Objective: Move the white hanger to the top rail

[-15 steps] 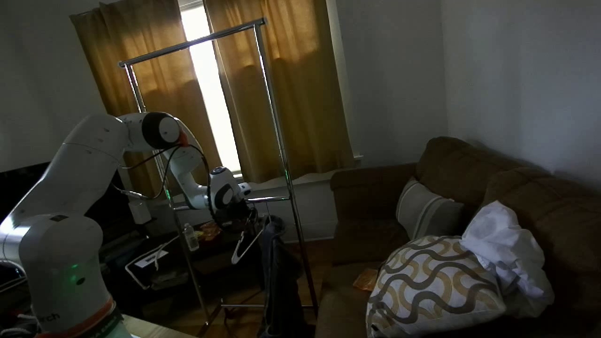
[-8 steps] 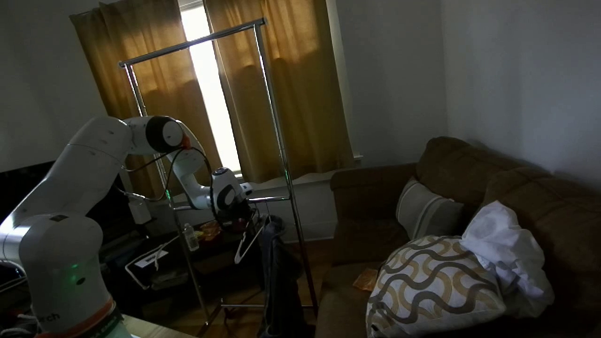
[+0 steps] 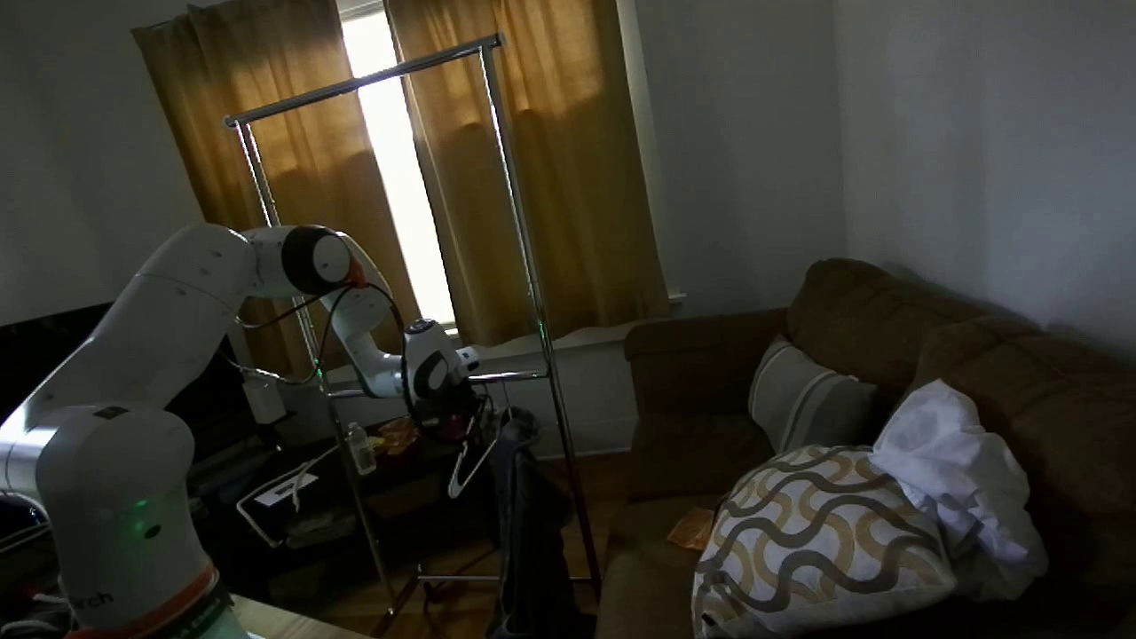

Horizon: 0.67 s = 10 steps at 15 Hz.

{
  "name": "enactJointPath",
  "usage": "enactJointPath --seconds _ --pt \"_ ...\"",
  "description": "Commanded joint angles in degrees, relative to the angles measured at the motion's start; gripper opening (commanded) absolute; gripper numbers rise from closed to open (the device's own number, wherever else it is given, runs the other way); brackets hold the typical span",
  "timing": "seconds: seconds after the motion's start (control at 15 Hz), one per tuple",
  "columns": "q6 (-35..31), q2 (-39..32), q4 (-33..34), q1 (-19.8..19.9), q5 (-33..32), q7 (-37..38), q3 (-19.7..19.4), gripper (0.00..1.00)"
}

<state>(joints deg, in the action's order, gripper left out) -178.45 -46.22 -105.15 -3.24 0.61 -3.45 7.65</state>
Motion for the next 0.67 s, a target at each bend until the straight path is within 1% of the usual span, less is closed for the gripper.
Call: enactJointPath --seconds 0.0,0.27,0.6 --pt "-0.89 -2.10 1.64 0.78 -0.81 -0.40 0.50 0.00" --pt "-1.14 -1.49 1.29 0.82 -1.11 -0.79 0.56 0.02" --pt "-1.56 2.89 -3.44 -0.17 -1.56 -0.80 0.37 0.02"
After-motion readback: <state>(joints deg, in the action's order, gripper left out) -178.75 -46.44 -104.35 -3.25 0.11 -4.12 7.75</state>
